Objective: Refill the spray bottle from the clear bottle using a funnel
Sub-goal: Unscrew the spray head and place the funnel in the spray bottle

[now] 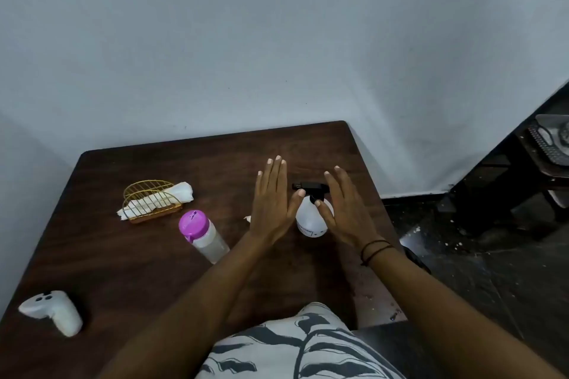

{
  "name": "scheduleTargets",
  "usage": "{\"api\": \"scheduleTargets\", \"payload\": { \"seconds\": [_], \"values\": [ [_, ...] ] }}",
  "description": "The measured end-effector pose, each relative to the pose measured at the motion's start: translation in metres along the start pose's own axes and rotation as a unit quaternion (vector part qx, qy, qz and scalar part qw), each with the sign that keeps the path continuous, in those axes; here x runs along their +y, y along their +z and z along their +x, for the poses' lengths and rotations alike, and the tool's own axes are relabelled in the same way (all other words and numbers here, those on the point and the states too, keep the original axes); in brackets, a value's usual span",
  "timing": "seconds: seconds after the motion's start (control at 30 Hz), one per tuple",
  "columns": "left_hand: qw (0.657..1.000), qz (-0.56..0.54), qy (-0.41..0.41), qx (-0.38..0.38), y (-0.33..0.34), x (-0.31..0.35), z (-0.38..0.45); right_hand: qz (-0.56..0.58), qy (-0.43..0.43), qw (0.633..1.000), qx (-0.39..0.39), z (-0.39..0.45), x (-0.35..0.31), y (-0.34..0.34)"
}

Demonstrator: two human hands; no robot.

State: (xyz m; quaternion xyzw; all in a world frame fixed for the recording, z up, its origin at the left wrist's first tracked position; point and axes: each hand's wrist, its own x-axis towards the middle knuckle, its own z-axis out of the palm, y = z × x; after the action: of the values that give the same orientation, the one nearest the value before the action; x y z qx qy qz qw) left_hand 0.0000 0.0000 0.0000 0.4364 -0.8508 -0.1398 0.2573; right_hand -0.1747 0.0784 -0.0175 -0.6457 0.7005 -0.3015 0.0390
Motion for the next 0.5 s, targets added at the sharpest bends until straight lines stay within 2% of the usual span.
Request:
{"api": "scheduleTargets", "payload": {
  "seconds": [0.13,0.23,0.5],
  "values": [
    [1.000,-0.005,-0.022,-0.022,0.007,-0.007,-0.009,0.024,0.031,0.999,-0.020,-0.002,-0.001,0.003],
    [0.999,0.000,-0.015,-0.043,0.015,-0.014,-0.013,0.030,0.032,0.999,0.002,-0.002,-0.001,0.005],
    [0.996,0.017,-0.020,-0.089,0.033,-0.020,-0.025,0.073,0.072,0.995,-0.008,-0.002,-0.004,0.006]
  ]
}}
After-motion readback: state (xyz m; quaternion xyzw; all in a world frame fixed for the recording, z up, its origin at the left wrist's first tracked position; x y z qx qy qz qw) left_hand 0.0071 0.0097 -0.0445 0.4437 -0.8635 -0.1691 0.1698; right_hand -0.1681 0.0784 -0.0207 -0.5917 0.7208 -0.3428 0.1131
